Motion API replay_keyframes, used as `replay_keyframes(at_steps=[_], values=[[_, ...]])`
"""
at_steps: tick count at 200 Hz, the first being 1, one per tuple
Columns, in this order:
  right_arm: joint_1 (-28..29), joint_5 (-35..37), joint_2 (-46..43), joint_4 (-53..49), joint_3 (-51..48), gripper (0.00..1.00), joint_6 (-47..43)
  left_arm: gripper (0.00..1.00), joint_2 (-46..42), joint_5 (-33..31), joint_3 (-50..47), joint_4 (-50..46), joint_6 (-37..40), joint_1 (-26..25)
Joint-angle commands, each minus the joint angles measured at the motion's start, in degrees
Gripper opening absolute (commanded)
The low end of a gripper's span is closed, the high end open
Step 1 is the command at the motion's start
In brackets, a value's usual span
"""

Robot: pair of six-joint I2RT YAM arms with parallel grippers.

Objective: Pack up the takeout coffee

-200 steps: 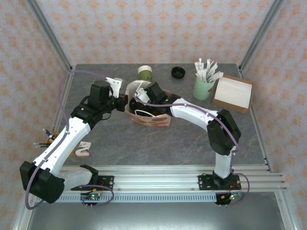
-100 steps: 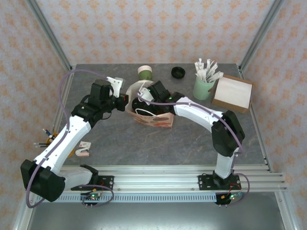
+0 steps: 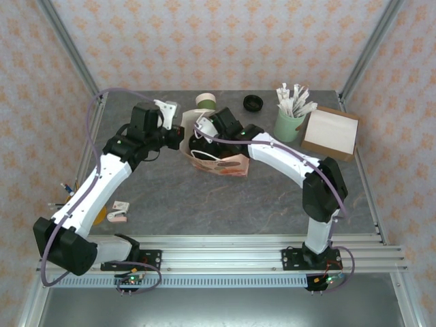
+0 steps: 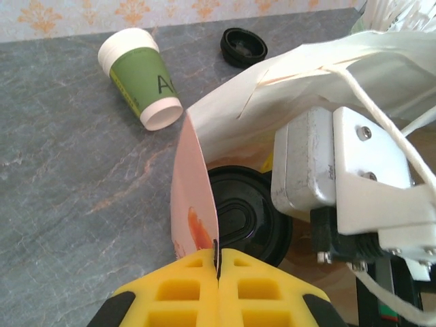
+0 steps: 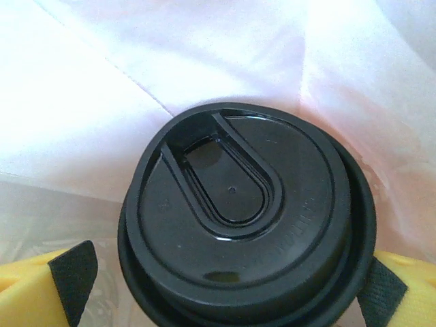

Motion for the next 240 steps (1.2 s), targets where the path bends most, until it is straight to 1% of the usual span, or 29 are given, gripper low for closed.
replay_keyframes(at_steps=[1, 49, 60, 91, 107, 125, 153, 180, 240], values=[[-0.23, -2.0, 1.38, -2.88, 2.91, 0.99, -2.74, 0.0, 2.0, 0.81, 4.35, -3.16, 1.03, 0.73], [0.29, -2.69, 3.78, -6.95, 5.07, 0.99, -5.39, 0.0, 3.55, 1.13, 7.07, -3.19, 0.71, 0.73], [0.3, -2.02, 4.03, -6.85, 5.32, 0.99, -3.57, 0.0, 3.94, 1.21, 7.36, -3.65, 0.58, 0.73], [-0.27, 0.98, 3.23, -3.04, 3.53, 0.99, 5.88, 0.0, 4.01, 0.61, 7.01, -3.6, 0.22, 0.73], [-0.4, 1.94, 1.78, 0.28, 0.95, 0.99, 7.33, 0.0, 4.25, 0.76, 6.83, -3.61, 0.28, 0.73], [-0.4, 1.89, 0.95, 1.12, 0.34, 0.99, 6.47, 0.0, 4.76, 0.89, 7.37, -4.57, 0.57, 0.73], [-0.4, -0.27, 1.42, -2.81, 2.53, 0.99, 3.34, 0.0, 4.91, 0.44, 8.06, -5.62, 1.1, 0.71], [-0.45, -0.25, -0.17, -0.17, 0.6, 0.99, 1.73, 0.0, 4.8, -0.29, 8.25, -6.36, 1.22, 0.73], [-0.56, -0.45, -1.67, -2.62, 1.68, 0.99, -0.48, 0.0, 4.85, -1.69, 8.5, -7.53, 1.72, 0.9]])
